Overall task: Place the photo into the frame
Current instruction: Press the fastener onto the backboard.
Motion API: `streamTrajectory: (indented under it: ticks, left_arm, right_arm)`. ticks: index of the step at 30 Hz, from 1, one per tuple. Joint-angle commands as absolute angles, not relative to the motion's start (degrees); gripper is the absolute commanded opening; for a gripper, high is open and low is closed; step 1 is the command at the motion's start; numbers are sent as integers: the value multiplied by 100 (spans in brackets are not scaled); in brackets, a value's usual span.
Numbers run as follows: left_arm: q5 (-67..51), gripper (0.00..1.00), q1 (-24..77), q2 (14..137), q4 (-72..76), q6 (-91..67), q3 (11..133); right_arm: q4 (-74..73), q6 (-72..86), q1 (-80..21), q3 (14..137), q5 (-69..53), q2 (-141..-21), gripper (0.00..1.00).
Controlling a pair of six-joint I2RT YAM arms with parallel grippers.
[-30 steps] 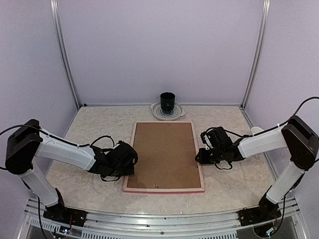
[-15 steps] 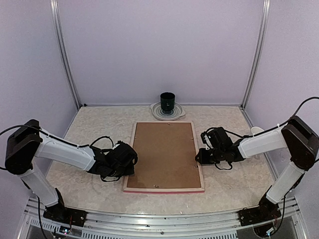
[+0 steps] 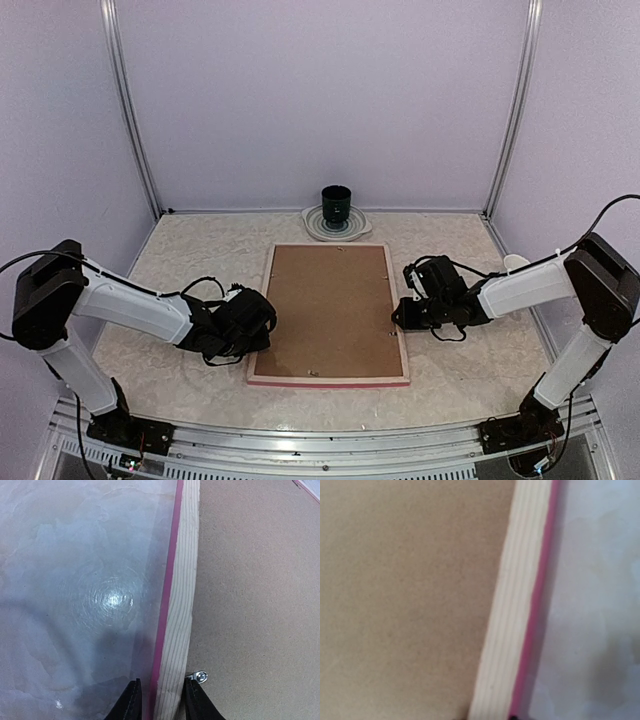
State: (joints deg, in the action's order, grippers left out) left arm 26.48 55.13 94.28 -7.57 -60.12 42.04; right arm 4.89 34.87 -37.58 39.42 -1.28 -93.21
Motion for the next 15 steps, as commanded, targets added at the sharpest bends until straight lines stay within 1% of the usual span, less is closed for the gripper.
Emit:
streamTrajectory:
  ticks: [1,8,15]
  left_arm:
    - [3153,30,5431,9587,-1363,-6033,4143]
    - [3505,30,5431,9427,-1526,-6044,4149]
    - [3578,26,5433,9634,-1355,-6165,4156]
  right_arm:
    - [145,3131,-3832,3766,-676,-9439,0]
    - [165,3138,-3831,3794,-706,-9481,0]
    - [186,3119,-3854,3789,-742,-9523,0]
